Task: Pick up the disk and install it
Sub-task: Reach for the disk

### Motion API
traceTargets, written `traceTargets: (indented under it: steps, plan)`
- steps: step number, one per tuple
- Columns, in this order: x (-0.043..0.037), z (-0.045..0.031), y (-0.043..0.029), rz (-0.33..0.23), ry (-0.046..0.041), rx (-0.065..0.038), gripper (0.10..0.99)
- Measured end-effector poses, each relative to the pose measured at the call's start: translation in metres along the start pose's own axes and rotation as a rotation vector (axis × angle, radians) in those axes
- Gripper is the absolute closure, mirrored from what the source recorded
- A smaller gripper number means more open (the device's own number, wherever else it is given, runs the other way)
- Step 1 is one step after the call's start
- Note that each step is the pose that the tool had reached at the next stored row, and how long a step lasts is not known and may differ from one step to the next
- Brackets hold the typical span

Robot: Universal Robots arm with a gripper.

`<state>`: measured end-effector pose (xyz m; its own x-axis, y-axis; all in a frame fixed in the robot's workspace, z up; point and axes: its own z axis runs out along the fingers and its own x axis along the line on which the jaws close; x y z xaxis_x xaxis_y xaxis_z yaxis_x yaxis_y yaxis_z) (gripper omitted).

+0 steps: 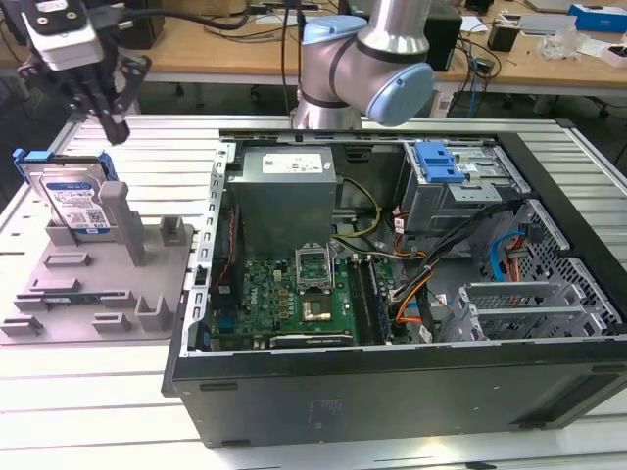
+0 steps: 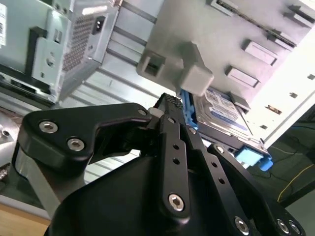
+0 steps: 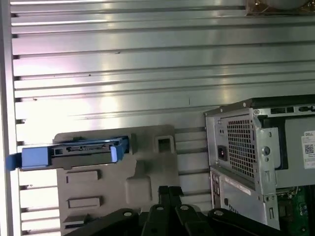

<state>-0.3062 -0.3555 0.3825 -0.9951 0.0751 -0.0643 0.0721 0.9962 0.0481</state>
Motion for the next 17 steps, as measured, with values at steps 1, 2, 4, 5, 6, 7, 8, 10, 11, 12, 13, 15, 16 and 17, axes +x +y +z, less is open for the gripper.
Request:
traceTargets:
  steps: [1, 2, 4, 5, 6, 7, 8, 10, 11, 12, 13, 15, 16, 17]
  plan:
    - [0.0044, 0.0, 0.001, 0.0, 0.0005, 0.0, 0.98]
    - [0.0105, 0.0, 0.0024, 0.0, 0.0012, 0.0, 0.98]
    - [0.0198, 0.0001, 0.0045, 0.0, 0.0024, 0.0, 0.98]
    - [0.0284, 0.0001, 0.0066, 0.0, 0.0035, 0.0, 0.98]
    - [0.0323, 0.0001, 0.0075, 0.0, 0.004, 0.0, 0.98]
    - [0.0367, 0.0001, 0.0085, 0.0, 0.0046, 0.0, 0.98]
    - [0.0443, 0.0002, 0.0103, 0.0, 0.0055, 0.0, 0.98]
    - [0.0527, 0.0001, 0.0123, 0.0, 0.0069, 0.001, 0.98]
    - [0.0573, 0.0, 0.0133, 0.001, 0.0082, 0.001, 0.98]
    - [0.058, 0.0, 0.0134, 0.001, 0.0087, 0.001, 0.98]
    - [0.058, 0.0, 0.0134, 0.0, 0.0088, 0.001, 0.98]
    - [0.0581, -0.0001, 0.0134, 0.001, 0.009, 0.001, 0.98]
    - [0.0581, -0.0001, 0.0134, 0.001, 0.009, 0.001, 0.98]
    - [0.0591, -0.0001, 0.0134, 0.0, 0.009, 0.001, 0.98]
